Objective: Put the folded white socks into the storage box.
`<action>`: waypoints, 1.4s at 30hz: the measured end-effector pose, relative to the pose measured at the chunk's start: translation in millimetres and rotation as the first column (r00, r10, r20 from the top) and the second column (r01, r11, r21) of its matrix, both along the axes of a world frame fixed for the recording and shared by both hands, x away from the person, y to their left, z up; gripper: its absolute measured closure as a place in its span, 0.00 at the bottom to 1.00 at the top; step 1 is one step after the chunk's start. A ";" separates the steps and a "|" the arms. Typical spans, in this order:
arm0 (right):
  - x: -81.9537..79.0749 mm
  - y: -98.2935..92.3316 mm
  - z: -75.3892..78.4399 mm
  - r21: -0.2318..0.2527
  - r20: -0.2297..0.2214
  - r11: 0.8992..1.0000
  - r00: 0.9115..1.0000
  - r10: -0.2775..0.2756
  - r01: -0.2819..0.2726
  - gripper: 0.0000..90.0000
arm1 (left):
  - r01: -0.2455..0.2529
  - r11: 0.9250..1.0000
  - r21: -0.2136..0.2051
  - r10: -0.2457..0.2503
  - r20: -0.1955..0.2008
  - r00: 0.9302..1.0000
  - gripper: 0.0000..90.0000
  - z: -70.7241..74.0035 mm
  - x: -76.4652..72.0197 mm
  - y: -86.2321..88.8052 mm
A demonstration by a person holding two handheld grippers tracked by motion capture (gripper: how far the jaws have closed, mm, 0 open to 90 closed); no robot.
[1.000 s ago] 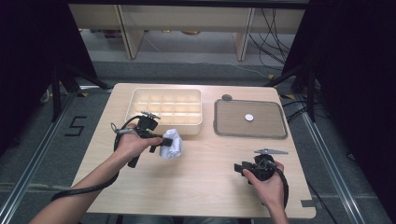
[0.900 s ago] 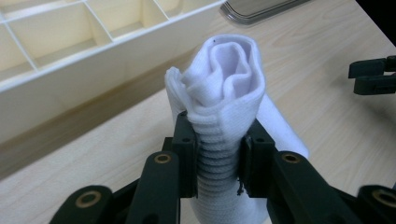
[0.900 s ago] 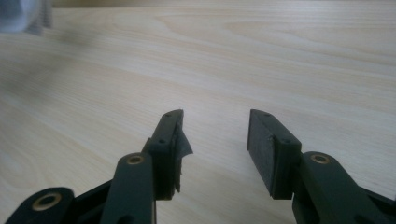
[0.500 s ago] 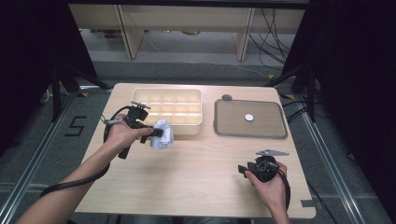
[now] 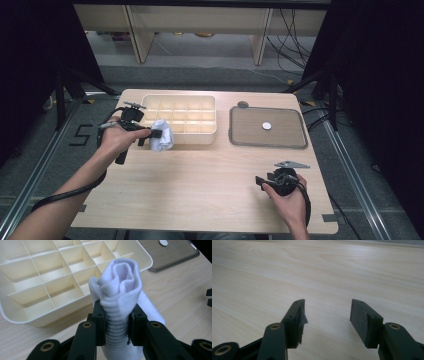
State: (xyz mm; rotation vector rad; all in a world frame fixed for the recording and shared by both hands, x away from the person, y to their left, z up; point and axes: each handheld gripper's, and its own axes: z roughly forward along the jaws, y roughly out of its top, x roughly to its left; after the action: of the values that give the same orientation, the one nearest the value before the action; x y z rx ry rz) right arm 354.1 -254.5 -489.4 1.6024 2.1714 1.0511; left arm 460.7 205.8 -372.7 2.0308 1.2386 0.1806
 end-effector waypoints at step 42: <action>-5.0 -6.2 1.8 0.013 0.000 0.998 0.998 -0.069 0.069 0.52 | -0.168 0.985 0.047 0.165 0.054 0.985 0.79 16.2 49.2 34.5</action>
State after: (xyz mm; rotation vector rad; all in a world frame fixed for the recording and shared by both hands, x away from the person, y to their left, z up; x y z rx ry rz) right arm 349.1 -260.7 -487.6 1.6704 2.0969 1.0474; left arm 509.9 240.3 -356.5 1.9533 1.3854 0.3447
